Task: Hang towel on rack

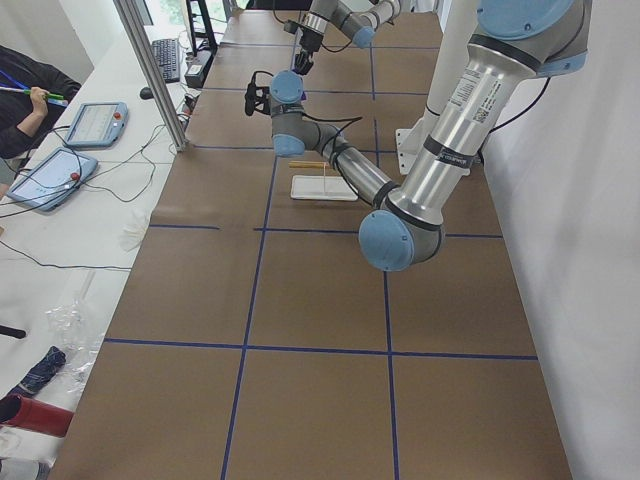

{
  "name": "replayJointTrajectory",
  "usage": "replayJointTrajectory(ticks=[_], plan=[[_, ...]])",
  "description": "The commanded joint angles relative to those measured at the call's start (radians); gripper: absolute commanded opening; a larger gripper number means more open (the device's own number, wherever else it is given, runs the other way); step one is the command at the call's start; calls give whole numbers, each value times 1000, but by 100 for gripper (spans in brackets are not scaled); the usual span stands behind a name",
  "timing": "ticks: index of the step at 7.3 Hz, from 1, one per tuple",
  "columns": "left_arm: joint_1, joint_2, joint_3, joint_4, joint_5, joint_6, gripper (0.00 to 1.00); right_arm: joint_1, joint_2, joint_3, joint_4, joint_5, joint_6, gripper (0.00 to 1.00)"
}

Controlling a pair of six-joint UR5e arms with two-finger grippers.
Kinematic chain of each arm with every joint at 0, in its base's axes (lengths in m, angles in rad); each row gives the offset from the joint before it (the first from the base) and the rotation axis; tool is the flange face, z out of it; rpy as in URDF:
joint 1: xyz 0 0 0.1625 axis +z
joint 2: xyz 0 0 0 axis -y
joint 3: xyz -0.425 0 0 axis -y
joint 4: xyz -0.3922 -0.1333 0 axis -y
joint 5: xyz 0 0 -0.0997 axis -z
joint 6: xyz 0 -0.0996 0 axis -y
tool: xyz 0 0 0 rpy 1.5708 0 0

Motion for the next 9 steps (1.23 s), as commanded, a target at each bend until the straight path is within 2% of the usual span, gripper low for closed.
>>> replayJointTrajectory(ticks=[1, 3, 9], plan=[[93, -90, -6, -4, 41, -126, 100, -31, 41, -4, -41, -18, -9, 0], [103, -131, -1, -6, 44, -125, 100, -53, 42, 3, -40, -15, -24, 0], [105, -141, 11, -15, 49, -123, 94, -80, 36, 60, -41, 8, -49, 0]])
